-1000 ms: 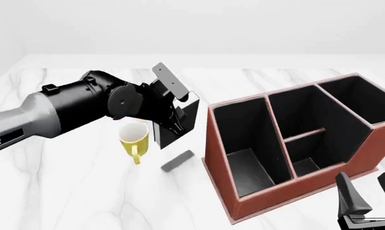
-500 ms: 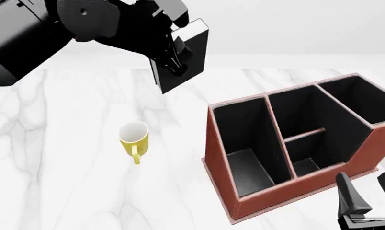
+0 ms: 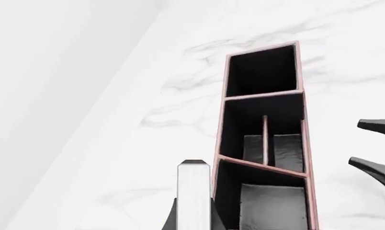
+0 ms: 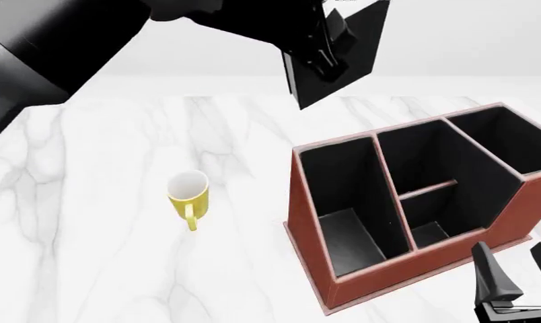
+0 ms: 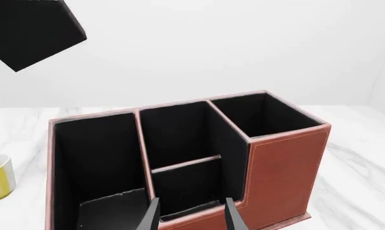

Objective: Pick up the book and place it in the back compartment of the caddy.

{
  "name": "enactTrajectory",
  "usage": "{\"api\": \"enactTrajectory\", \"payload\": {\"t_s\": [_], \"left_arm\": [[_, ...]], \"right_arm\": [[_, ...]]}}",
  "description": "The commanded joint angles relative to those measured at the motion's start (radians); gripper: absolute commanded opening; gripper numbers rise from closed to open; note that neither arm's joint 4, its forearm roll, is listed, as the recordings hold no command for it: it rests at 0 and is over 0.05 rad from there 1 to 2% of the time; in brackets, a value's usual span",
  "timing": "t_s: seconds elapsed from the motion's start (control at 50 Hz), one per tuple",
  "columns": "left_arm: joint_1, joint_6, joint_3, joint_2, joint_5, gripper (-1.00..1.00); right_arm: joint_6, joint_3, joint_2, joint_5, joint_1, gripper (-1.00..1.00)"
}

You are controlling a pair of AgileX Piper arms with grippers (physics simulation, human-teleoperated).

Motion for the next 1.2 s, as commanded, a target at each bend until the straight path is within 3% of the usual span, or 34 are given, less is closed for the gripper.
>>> {"api": "enactTrajectory", "payload": {"t_s": [0.02,0.16,0.58,0.76,0.8,0.96,1.08,1.2], "left_arm": [[-0.101,-0.019,-0.054,0.069,-0.077,-1.00],[-0.134,-0.028,-0.024,0.117,-0.150,-1.00],[-0.222,-0.068,-0.088,0.252,-0.266,-1.00],[-0.227,-0.072,-0.009,0.240,-0.311,-1.00],[-0.223,-0.078,-0.081,0.294,-0.291,-1.00],[-0.234,-0.092,-0.139,0.362,-0.286,-1.00],[-0.233,-0.109,-0.130,0.395,-0.318,-1.00],[-0.244,-0.124,-0.063,0.404,-0.377,-1.00]], "right_arm": [[-0.002,0.000,-0.007,0.005,0.000,1.00],[-0.001,0.000,-0.005,0.005,-0.002,1.00],[0.001,0.000,-0.009,0.007,-0.004,1.00],[0.002,0.000,-0.010,0.009,-0.005,1.00],[0.002,0.000,-0.008,0.007,-0.005,1.00],[0.004,0.000,0.003,-0.002,-0.006,1.00],[0.006,0.000,0.007,-0.005,-0.005,1.00],[0.008,0.000,0.007,-0.006,-0.005,1.00]]}}
